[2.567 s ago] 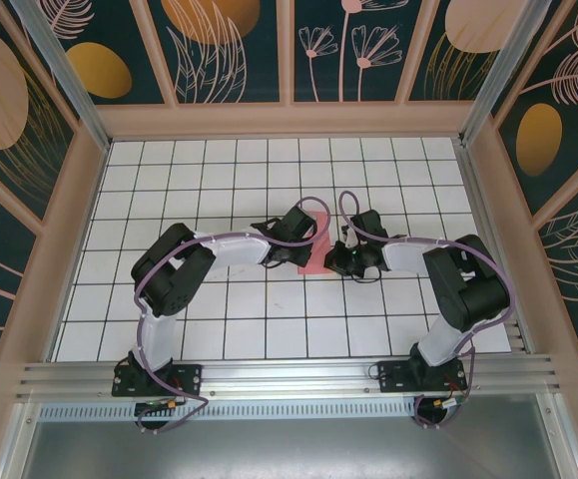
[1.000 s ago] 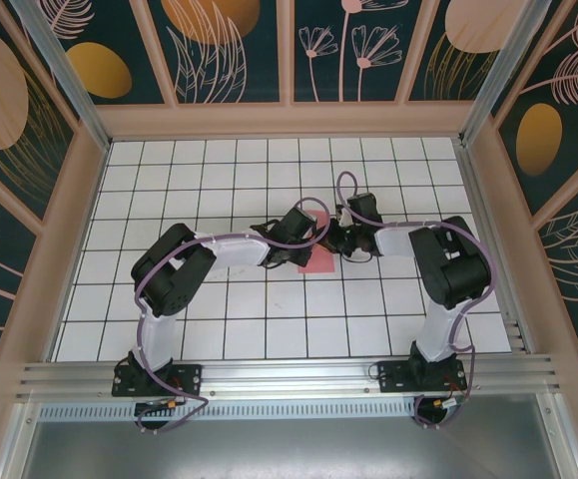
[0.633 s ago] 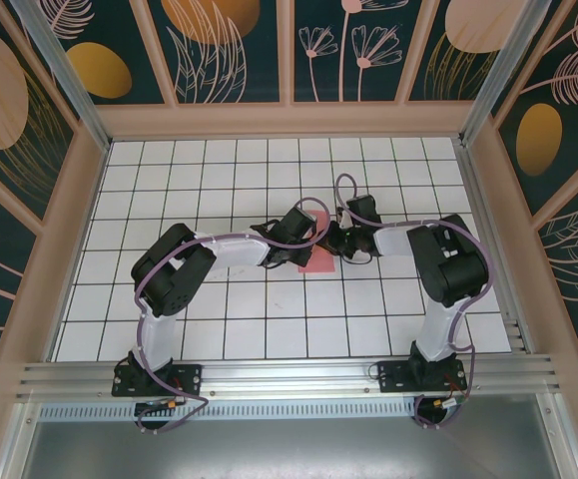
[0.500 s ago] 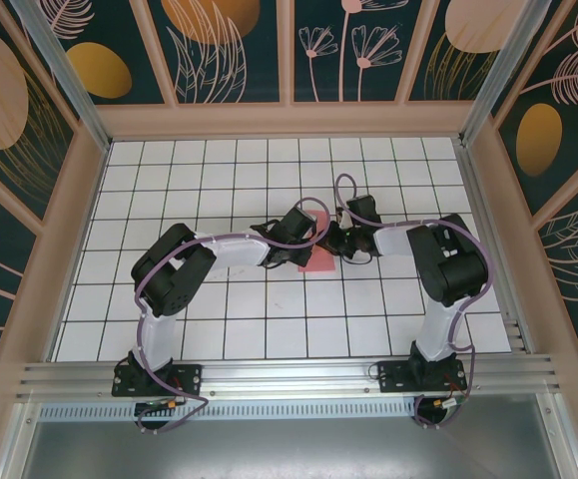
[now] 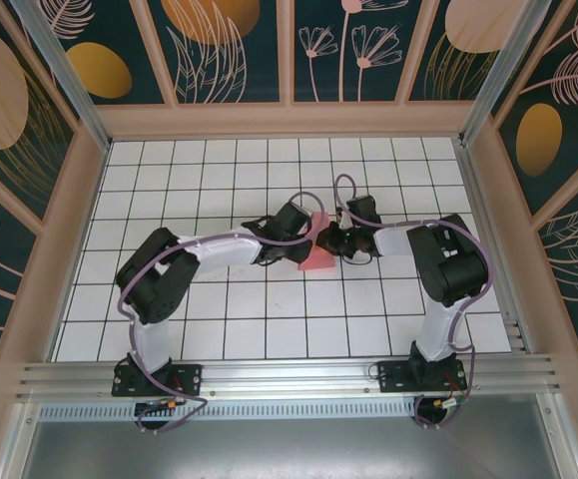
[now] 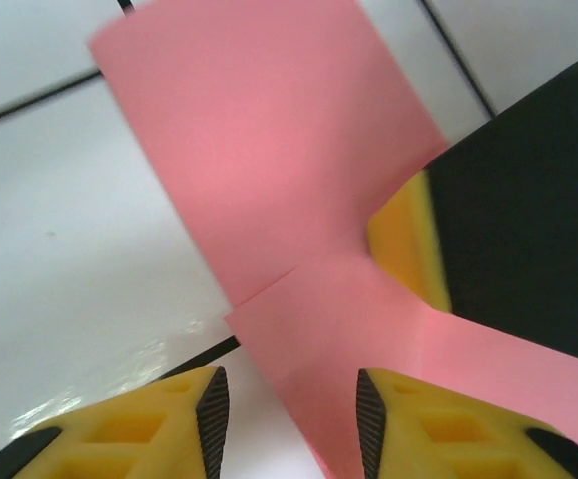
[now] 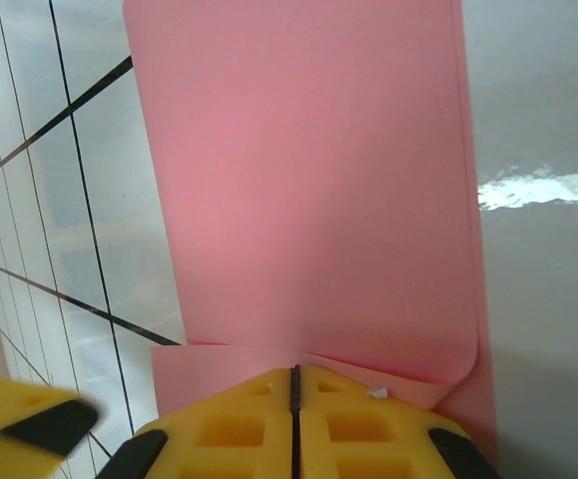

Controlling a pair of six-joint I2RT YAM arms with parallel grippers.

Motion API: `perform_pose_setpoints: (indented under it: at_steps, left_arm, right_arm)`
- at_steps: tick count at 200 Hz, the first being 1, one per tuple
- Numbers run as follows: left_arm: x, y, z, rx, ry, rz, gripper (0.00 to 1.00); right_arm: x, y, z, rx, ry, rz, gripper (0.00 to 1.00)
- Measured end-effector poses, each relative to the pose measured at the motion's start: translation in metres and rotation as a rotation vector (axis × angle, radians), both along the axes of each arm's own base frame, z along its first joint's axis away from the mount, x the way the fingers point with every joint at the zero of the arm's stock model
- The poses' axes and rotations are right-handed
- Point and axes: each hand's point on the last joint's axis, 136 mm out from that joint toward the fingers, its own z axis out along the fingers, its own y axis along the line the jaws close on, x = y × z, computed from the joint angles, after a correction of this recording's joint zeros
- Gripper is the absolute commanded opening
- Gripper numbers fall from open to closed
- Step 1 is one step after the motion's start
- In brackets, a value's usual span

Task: Fold a paper plane with a square sheet of paper (fold left side to right side)
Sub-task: Fold the triangle a second time at the center of the table.

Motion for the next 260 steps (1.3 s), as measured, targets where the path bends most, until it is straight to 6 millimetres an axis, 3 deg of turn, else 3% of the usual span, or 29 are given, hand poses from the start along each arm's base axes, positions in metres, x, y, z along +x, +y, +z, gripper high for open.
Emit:
perform_pose_setpoints:
  at_steps: [31, 50, 84, 128, 181, 260]
  left_arm:
    - [-0.005, 0.002, 0.04, -0.068, -0.05, -0.008, 0.47]
    - [-0.017, -0.002, 0.045, -0.121, -0.028, -0.051, 0.47]
    - [-0.043, -0.021, 0.031, -0.229, 0.089, -0.151, 0.47]
    - [-0.055, -0.039, 0.009, -0.286, 0.188, -0.213, 0.47]
    - [-0.054, -0.043, -0.014, -0.268, 0.227, -0.212, 0.47]
    - [-0.051, -0.039, -0.024, -0.242, 0.225, -0.193, 0.47]
  right_arm:
    - [0.0, 0.0, 0.0, 0.002, 0.0, 0.001, 0.1]
    - [0.0, 0.0, 0.0, 0.002, 0.0, 0.001, 0.1]
    - [0.0, 0.0, 0.0, 0.002, 0.0, 0.001, 0.1]
    - [0.0, 0.0, 0.0, 0.002, 0.0, 0.001, 0.1]
    - [0.0, 0.0, 0.0, 0.002, 0.0, 0.001, 0.1]
    - [0.0, 0.0, 0.0, 0.001, -0.002, 0.004, 0.11]
